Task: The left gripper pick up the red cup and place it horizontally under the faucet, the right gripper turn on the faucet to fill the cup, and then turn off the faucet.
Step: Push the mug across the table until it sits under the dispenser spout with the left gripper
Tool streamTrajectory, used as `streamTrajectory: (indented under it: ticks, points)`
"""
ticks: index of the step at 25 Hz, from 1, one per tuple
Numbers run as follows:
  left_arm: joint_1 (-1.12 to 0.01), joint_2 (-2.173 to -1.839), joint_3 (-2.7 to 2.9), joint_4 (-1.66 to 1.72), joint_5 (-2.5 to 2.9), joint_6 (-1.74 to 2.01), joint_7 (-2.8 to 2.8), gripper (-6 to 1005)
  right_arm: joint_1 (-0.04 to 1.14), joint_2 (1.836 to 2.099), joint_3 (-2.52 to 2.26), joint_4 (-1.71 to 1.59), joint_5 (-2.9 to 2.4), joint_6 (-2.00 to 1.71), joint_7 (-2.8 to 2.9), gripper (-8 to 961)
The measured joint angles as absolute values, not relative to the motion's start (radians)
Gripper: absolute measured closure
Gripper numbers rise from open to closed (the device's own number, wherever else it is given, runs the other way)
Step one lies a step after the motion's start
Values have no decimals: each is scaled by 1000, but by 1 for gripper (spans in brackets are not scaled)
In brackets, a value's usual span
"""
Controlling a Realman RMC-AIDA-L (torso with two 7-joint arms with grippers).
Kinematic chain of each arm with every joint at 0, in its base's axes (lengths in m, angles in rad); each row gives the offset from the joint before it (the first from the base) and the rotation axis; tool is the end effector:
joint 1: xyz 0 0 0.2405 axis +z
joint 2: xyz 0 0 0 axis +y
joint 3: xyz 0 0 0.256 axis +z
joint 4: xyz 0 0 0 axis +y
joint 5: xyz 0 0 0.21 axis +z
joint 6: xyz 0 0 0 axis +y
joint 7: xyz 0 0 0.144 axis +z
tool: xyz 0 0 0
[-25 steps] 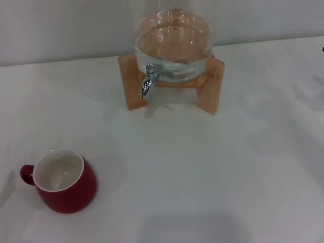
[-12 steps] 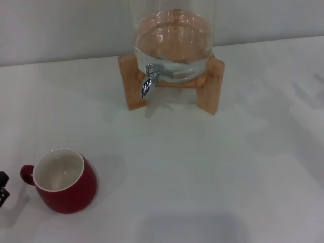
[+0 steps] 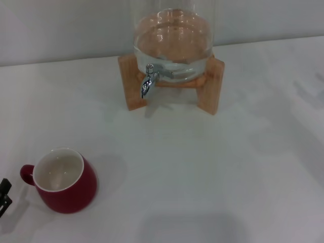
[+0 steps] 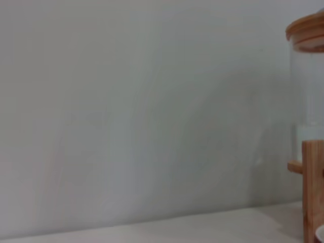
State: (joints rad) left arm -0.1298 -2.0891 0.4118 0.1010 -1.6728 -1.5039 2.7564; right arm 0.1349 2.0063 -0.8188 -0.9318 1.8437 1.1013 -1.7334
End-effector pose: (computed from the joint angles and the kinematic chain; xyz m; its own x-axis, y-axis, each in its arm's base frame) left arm -0.3770 0.1961 -0.0143 0.7193 0.0427 0.6934 0.6585 -0.3601 -0.6608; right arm 0.3486 0.3106 0.1427 0.6126 -0.1231 -0.7807 -0.7703 -0.3143 -0.5548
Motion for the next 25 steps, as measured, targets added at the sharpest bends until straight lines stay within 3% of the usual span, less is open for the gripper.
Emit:
streamTrajectory:
  ticks: [25]
  points:
    - [-195, -2085, 413, 86, -1617, -1375, 2749, 123, 141, 2006, -817, -931, 1844, 1098, -1734, 157]
